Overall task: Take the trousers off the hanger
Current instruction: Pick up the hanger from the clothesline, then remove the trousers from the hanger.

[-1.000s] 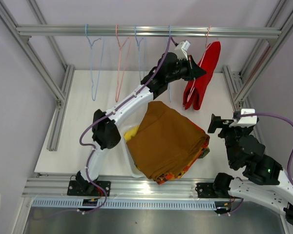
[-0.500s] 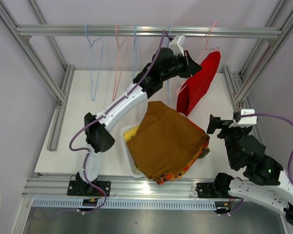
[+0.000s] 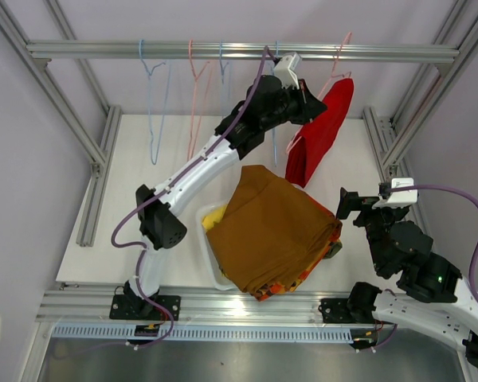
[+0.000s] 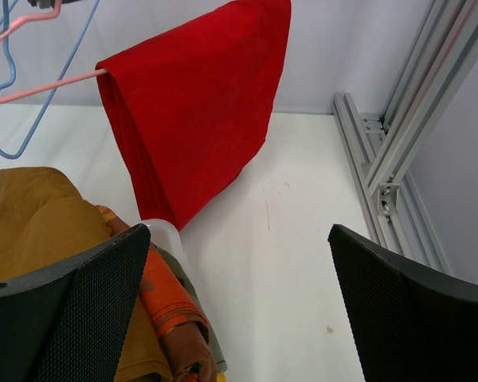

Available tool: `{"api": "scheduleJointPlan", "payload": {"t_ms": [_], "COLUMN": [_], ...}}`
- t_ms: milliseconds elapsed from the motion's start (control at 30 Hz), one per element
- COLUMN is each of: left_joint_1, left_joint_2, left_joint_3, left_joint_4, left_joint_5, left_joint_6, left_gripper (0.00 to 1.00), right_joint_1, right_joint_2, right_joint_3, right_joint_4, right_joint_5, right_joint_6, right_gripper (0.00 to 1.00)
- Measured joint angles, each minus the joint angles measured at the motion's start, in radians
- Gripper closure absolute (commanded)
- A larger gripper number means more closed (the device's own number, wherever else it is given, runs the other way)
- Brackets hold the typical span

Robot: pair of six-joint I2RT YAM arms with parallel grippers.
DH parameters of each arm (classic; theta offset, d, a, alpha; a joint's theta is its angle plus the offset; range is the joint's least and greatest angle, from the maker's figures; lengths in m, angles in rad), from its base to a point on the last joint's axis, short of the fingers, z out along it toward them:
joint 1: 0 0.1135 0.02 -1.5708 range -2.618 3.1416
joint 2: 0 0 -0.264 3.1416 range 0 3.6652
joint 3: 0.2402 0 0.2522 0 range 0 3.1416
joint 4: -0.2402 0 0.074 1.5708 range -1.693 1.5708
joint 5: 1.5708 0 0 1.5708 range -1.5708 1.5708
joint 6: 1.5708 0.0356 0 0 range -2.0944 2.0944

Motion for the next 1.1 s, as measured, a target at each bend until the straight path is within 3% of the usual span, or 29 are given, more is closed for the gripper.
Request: {"api": "scheduleJointPlan", "payload": {"t_ms": [267,767,1100], "left_joint_1": [-0.002,-0.058,-0.069], "left_joint_2": [-0.060,-0.340,-0.536], "left_joint_3": [0.026,0.022,-0.022], "left_joint_4": [-0.024,-0.240,-0.273], "left_joint_5": [-0.004,-0.076,-0.119], "left_joint_6": [0.000,0.056,0.082], "left_gripper": [0.99,1.00,1.00], "right_joint_1": [0.000,0.000,0.000], "right_joint_2": [-0.006,-0.005,-0.005], "right_joint_3": [0.000,0.000,-0.008], "right_joint_4": [-0.001,-0.001,0.000], "right_joint_5": [-0.008,-0.014,-0.018], "right_joint_6": [0.007,0.007,0.006], "right_gripper": [0.01,0.01,0.01]}}
